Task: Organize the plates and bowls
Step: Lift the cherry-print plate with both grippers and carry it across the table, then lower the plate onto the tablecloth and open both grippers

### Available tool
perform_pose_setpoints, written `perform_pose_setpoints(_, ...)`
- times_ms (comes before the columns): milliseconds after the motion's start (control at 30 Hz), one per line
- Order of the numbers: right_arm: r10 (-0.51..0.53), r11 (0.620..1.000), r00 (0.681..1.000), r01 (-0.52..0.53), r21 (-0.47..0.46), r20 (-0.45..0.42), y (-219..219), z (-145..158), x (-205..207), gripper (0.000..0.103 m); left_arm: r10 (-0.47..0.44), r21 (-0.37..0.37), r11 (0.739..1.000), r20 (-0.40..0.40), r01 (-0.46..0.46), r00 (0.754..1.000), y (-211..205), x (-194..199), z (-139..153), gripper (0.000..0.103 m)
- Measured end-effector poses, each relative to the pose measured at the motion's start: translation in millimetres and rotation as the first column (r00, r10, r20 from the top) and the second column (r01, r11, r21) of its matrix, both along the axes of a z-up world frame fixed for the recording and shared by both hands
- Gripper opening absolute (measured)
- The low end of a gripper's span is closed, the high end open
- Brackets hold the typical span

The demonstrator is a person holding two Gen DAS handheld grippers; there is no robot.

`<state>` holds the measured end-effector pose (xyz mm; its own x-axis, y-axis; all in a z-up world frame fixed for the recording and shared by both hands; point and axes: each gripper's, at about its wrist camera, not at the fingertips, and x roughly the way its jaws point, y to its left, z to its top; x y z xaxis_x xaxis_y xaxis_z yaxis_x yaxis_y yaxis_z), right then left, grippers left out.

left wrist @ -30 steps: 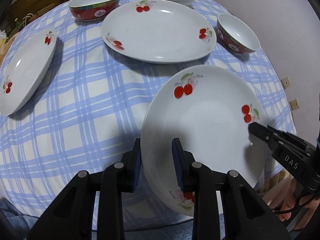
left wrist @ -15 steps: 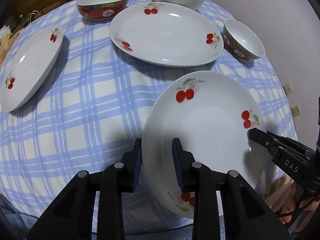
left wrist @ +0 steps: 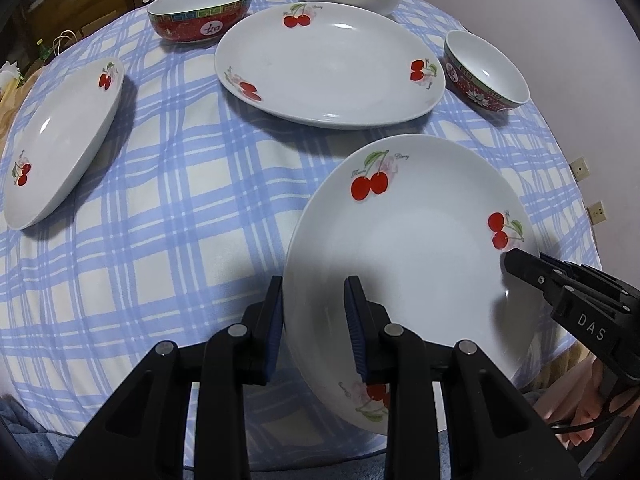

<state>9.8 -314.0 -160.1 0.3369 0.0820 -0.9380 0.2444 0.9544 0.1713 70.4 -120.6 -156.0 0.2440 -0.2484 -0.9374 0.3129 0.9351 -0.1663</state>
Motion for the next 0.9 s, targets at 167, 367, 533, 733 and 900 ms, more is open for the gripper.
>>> perform_pose_setpoints(167, -0.011, 1.000, 1.000, 0.011, 0.021, 0.005, -3, -1, 0, 0.019, -0.004, 0.006, 1.000, 0.004, 0.004, 1.000, 0, -1, 0, 0.029)
perform_pose_setpoints(367, -0.006, 1.000, 1.000, 0.006, 0.000, 0.014, 0, 3, -2, 0.021, 0.002, 0.020, 1.000, 0.002, -0.002, 1.000, 2, -4, 2, 0.030)
perform_pose_setpoints(533, -0.009, 1.000, 1.000, 0.009, -0.004, 0.029, 0, 8, -4, 0.021, 0.005, 0.030, 1.000, 0.010, -0.006, 1.000, 7, -7, 6, 0.032)
perform_pose_setpoints(733, -0.023, 1.000, 0.998, 0.023, 0.007, 0.062, -4, 15, -9, 0.025, 0.016, 0.038, 0.999, 0.045, -0.017, 0.999, 18, -12, 17, 0.041)
perform_pose_setpoints(900, -0.015, 1.000, 0.992, 0.016, -0.004, 0.124, -2, 28, -14, 0.046, 0.015, 0.064, 0.998, 0.116, -0.022, 0.993, 24, -17, 34, 0.049)
